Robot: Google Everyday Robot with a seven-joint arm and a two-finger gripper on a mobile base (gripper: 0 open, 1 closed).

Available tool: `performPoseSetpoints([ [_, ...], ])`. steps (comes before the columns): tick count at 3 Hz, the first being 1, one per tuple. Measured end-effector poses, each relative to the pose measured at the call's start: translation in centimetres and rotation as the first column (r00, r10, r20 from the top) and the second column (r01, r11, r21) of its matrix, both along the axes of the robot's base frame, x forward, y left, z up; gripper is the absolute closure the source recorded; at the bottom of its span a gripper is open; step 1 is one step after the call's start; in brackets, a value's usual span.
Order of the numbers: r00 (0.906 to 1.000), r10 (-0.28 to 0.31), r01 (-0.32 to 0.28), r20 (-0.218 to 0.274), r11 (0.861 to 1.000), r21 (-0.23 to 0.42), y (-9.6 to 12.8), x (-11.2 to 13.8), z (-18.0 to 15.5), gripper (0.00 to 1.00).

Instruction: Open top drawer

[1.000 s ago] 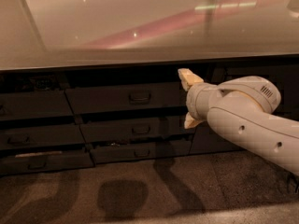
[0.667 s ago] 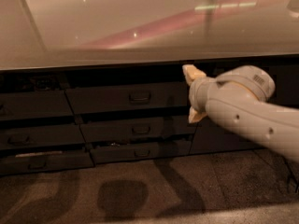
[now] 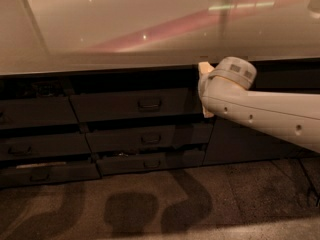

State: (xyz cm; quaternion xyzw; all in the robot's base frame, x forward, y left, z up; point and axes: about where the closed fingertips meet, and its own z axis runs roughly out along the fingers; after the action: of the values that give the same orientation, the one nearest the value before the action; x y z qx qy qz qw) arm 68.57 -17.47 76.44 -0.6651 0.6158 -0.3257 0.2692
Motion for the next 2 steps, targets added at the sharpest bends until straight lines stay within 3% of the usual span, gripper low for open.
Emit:
performPoseSetpoints([
  [1,0.9992,0.021,-0.019,0.034,0.998,-0.057,-0.4,0.61,0.63,0.0],
  [2,0.9996,0.024,-0.023,0.015,0.998,-0.056,-0.32,0.41,0.06,0.0],
])
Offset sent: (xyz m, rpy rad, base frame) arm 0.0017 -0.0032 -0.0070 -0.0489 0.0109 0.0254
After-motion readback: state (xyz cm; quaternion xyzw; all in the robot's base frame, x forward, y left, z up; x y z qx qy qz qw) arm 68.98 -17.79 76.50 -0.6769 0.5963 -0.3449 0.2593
